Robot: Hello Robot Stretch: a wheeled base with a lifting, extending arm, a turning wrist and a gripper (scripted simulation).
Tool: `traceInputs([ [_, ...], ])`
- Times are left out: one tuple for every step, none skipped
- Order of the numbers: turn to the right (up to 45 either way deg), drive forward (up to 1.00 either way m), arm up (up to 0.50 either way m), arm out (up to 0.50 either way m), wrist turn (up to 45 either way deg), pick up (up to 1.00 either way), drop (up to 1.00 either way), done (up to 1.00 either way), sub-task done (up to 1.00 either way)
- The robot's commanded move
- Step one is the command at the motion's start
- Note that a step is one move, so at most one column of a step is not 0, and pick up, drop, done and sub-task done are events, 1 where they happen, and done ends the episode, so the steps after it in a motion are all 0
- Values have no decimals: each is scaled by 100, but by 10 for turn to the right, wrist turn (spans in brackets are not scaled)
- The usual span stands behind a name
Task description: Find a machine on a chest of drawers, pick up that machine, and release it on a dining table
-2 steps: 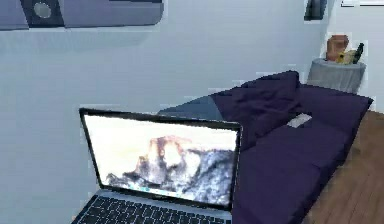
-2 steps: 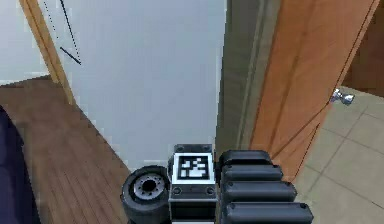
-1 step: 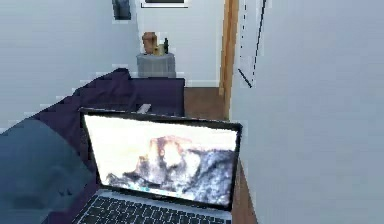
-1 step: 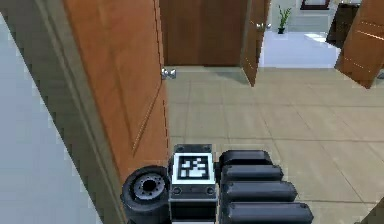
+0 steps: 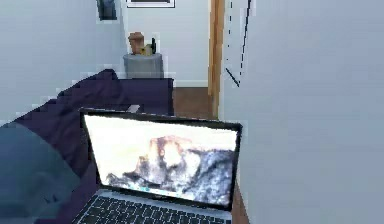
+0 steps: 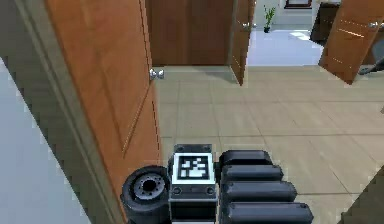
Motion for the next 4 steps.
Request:
traceInputs([
  [0,100,0,0,0,0,0,0,0],
  [30,0,0,0,0,0,0,0,0],
  [0,100,0,0,0,0,0,0,0],
  [0,70,0,0,0,0,0,0,0],
])
